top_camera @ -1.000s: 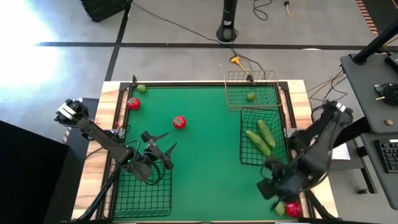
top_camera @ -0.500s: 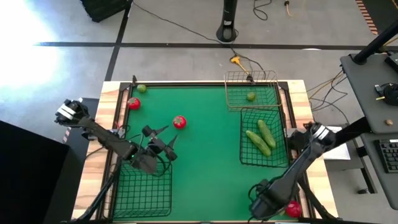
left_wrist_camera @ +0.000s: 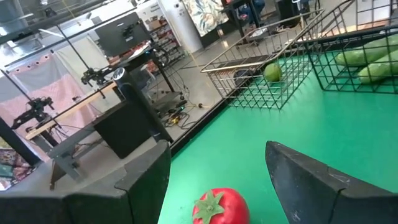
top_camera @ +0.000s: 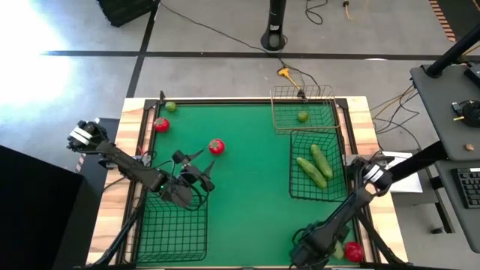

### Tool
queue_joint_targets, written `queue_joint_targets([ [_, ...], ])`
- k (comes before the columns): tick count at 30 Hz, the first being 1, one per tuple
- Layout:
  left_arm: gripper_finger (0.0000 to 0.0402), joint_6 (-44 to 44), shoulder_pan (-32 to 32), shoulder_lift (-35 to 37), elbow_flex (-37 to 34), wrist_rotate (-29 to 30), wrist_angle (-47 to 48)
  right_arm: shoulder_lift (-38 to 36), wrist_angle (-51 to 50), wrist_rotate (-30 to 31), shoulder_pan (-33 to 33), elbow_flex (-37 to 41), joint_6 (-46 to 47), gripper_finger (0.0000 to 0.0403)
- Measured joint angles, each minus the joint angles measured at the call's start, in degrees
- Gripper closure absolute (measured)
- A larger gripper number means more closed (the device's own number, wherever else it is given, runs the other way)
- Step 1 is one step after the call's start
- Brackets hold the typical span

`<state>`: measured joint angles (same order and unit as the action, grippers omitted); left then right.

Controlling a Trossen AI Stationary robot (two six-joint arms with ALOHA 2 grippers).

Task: Sort produce into baskets
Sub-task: Put the bottom lime into the gold wire basket

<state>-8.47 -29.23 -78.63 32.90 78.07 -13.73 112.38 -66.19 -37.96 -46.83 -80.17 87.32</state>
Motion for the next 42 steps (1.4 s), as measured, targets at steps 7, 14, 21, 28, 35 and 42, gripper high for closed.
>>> queue_joint_targets([
  [7, 0.0157, 0.0, 0.0, 0.0, 0.0, -0.3, 0.0, 5.3, 3.4, -4.5, -0.4, 0.6, -3.5, 0.0072],
  [14, 0.0157, -0.3, 0.0, 0.0, 0.0, -0.4, -0.3, 7.6, 3.8, -9.2, -1.2, 0.6, -7.4, 0.0098],
  [21, 0.0157, -0.5, 0.1, 0.0, 0.0, -0.4, -0.3, 7.1, 3.7, -8.5, -1.4, 0.6, -7.9, 0.0118],
  [28, 0.0157, -1.0, 0.1, 0.0, 0.0, -0.4, -0.3, 7.1, 3.9, -8.3, -1.4, 0.9, -9.1, 0.0170],
  [35, 0.0157, -0.5, 0.1, 0.0, 0.0, -0.7, -0.3, 4.1, 3.1, -8.3, -1.3, 0.8, -7.2, 0.0219],
  [42, 0.0157, -0.5, 0.0, 0.0, 0.0, -0.8, -0.3, -6.4, 3.4, 4.7, 2.2, -4.0, 3.6, 0.0222],
])
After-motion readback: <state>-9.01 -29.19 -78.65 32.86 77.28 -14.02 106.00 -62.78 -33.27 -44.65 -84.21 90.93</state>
